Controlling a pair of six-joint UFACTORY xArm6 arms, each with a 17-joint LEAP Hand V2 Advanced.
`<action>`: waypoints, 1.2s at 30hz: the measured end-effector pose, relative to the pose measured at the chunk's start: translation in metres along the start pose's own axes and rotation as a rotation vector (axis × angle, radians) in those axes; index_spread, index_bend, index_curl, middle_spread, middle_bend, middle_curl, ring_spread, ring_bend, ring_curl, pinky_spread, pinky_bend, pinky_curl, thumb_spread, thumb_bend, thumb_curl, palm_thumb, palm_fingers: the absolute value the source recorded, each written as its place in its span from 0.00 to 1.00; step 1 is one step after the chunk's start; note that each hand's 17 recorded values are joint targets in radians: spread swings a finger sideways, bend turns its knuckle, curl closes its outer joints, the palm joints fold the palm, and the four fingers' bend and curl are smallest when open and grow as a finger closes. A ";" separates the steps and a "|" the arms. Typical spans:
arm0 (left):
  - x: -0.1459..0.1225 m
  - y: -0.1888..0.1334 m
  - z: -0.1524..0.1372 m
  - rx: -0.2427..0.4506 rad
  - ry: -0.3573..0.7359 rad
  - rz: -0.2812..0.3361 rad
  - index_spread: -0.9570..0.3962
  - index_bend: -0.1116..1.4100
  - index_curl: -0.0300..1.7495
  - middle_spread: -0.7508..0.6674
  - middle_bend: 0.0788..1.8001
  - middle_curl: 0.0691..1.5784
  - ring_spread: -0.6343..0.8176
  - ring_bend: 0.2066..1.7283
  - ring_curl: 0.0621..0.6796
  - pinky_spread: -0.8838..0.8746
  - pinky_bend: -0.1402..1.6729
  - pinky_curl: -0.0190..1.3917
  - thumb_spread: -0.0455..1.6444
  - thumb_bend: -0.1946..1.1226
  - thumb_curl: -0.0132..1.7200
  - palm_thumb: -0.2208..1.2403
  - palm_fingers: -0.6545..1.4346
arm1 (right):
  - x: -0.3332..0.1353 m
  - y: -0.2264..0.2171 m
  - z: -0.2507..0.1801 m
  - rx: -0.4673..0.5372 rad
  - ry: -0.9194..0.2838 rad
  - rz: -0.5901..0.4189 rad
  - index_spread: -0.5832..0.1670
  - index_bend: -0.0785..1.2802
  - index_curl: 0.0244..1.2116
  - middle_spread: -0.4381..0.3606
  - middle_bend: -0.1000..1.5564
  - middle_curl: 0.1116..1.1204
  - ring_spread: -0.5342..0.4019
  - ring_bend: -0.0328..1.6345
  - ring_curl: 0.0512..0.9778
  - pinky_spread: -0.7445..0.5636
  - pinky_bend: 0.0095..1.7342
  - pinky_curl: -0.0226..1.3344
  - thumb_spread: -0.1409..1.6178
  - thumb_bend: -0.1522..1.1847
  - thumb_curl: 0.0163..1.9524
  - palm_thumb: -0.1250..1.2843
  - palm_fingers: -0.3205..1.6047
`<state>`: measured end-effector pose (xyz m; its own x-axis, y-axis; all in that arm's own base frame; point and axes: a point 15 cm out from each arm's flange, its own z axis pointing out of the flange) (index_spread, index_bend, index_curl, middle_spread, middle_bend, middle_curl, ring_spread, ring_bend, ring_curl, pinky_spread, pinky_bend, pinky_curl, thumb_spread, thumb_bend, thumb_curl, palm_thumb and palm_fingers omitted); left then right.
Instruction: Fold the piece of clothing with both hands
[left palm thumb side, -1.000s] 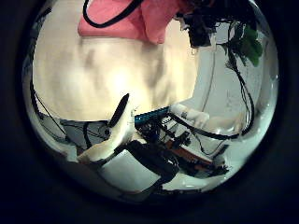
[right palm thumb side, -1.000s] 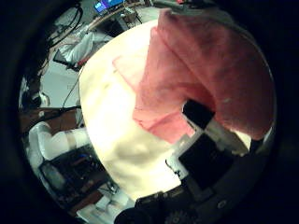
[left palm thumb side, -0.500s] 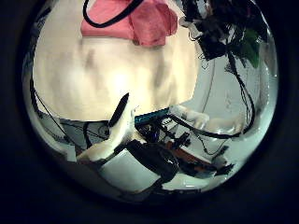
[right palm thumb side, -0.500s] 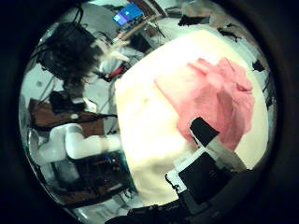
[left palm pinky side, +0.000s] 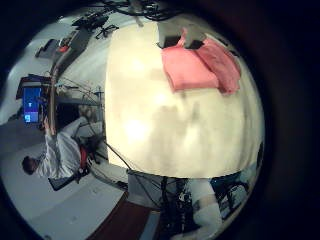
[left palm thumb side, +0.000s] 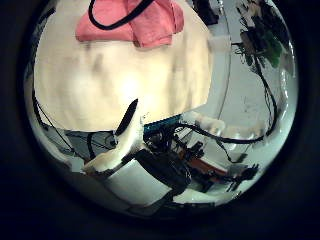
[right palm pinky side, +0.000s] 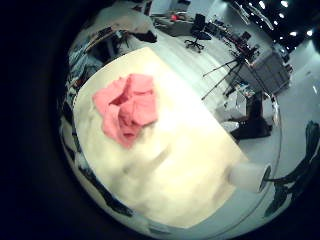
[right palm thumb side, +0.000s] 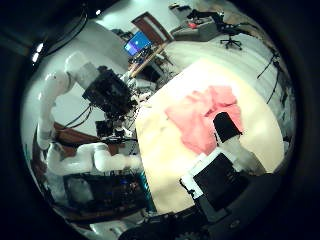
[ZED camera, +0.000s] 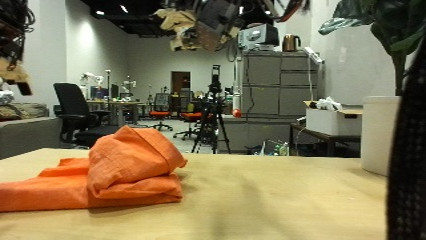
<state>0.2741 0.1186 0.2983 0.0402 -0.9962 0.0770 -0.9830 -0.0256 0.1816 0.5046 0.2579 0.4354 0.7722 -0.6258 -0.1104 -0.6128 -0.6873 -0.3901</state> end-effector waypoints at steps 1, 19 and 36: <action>0.010 -0.004 0.001 -0.004 -0.003 0.013 0.71 0.19 0.21 0.66 0.06 0.16 0.73 0.15 0.25 0.75 0.24 0.23 0.68 0.13 0.18 0.47 0.37 | 0.005 0.010 -0.007 -0.019 0.011 0.015 0.42 0.31 0.47 0.52 0.39 0.35 0.59 0.48 0.28 0.90 0.44 0.30 0.62 0.15 0.52 0.85 0.25; 0.095 -0.036 0.007 -0.029 -0.045 0.099 0.72 0.19 0.21 0.65 0.06 0.16 0.72 0.14 0.25 0.75 0.22 0.23 0.68 0.13 0.18 0.47 0.38 | 0.001 0.193 -0.064 -0.413 0.139 0.387 0.48 0.19 0.34 0.71 0.26 0.26 0.85 0.27 0.16 0.91 0.29 0.22 0.70 0.08 0.39 0.58 0.16; 0.128 -0.010 0.011 -0.080 -0.020 0.098 0.71 0.19 0.22 0.66 0.06 0.16 0.73 0.13 0.25 0.75 0.23 0.23 0.68 0.13 0.18 0.47 0.38 | -0.047 0.336 -0.043 -0.526 0.126 0.600 0.45 0.18 0.28 0.75 0.20 0.23 0.87 0.22 0.16 0.91 0.22 0.21 0.73 0.10 0.23 0.54 0.22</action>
<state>0.2868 -0.0092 0.2952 -0.0596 -0.9951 0.0786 -0.9646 0.0777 0.2520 0.2551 0.0401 0.3489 0.2807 -0.9586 -0.0485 -0.9401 -0.2847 0.1874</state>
